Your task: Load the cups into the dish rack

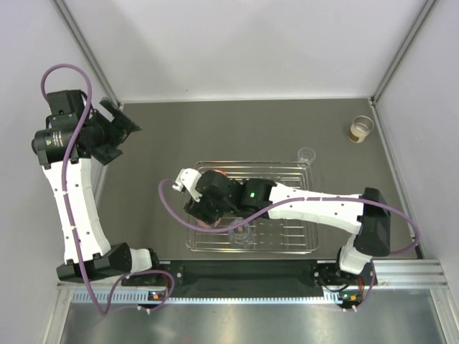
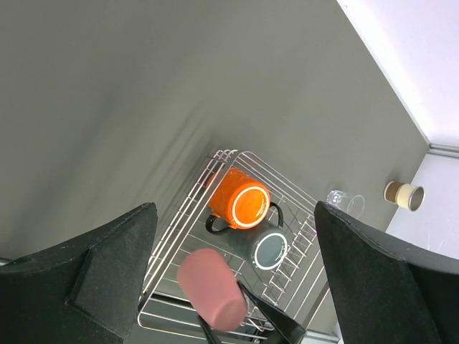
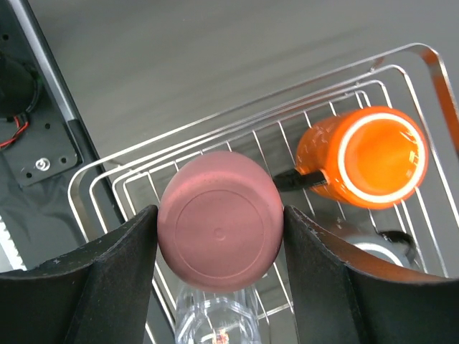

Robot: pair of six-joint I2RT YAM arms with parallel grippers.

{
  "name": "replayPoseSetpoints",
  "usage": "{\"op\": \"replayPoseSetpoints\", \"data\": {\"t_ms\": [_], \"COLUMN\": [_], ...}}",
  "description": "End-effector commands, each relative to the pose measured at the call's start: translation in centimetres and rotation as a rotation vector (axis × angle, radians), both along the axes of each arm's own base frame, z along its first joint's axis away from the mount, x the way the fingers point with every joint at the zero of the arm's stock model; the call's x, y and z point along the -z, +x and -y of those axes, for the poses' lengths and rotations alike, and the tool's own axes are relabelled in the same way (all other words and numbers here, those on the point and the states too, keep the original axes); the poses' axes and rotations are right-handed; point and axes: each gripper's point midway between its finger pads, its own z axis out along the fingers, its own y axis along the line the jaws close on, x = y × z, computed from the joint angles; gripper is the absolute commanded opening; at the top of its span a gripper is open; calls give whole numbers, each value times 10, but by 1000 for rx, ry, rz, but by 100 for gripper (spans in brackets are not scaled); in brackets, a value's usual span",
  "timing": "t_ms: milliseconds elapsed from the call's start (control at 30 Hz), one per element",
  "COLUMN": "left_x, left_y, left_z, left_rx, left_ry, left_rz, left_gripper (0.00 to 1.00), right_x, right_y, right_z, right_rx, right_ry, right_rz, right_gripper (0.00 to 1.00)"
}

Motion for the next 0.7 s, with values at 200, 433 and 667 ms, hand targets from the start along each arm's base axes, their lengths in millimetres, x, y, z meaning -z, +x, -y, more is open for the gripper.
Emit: {"op": "replayPoseSetpoints", "data": {"t_ms": [200,433,667], "left_x": [15,16,17], "left_y": [-34,-35,-35], "left_z": [8,10,10], "left_rx": [16,26,28], "left_ry": [-32,-38,-40], "left_rz": [-125,-129,-133], "left_gripper": [95,95,95], "right_x": [26,45,51], "right_y": [-4,9,19], "right_z": [-31,-26,-31], "right_rx": [-7,58,106], "right_ry": [52,30,65], "right_rz": [-21,21,51], "right_gripper": [0,0,0]}}
